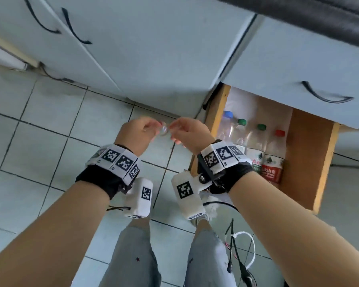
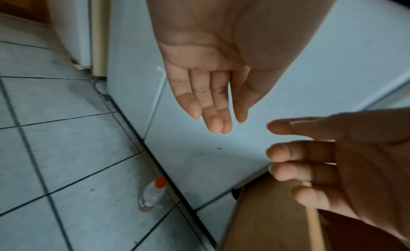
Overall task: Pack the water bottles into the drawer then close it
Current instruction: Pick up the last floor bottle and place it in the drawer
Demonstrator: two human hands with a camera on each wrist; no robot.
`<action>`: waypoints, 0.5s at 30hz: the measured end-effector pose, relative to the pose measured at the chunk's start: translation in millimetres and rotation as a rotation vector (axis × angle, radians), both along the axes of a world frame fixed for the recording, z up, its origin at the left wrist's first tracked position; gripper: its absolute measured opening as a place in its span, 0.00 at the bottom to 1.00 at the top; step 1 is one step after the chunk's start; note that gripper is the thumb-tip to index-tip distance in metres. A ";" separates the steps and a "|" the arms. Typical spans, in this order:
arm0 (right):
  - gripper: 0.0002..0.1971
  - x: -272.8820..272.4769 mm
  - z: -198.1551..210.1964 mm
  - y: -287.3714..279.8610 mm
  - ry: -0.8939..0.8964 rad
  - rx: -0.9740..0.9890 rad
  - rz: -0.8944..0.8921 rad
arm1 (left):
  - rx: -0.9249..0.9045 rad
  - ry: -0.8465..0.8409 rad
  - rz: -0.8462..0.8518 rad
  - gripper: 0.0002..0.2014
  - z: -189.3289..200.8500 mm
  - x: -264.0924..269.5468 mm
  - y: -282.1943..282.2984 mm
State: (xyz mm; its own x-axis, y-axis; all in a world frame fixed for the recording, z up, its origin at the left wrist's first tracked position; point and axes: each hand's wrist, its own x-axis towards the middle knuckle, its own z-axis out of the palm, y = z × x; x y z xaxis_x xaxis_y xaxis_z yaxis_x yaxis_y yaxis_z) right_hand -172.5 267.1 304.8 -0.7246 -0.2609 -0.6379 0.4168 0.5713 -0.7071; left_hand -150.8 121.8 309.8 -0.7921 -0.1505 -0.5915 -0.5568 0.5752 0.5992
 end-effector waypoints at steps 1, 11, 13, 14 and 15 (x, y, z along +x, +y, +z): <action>0.12 -1.7 -6.1 -20.2 -0.017 0.005 -0.002 | 0.003 -0.019 0.007 0.09 -4.4 1.1 -22.6; 0.20 2.3 -188.3 -140.9 -0.243 0.285 -0.086 | 0.028 -0.180 0.104 0.09 -129.8 21.4 -187.5; 0.25 -8.4 -229.5 -141.4 -0.189 0.373 -0.110 | 0.027 -0.196 0.074 0.10 -168.2 23.9 -197.5; 0.26 -16.3 -245.5 -141.5 -0.148 0.408 -0.125 | 0.027 -0.200 0.068 0.10 -186.0 25.9 -200.5; 0.26 -23.6 -262.7 -141.0 -0.110 0.435 -0.135 | 0.028 -0.207 0.067 0.10 -201.6 29.1 -202.5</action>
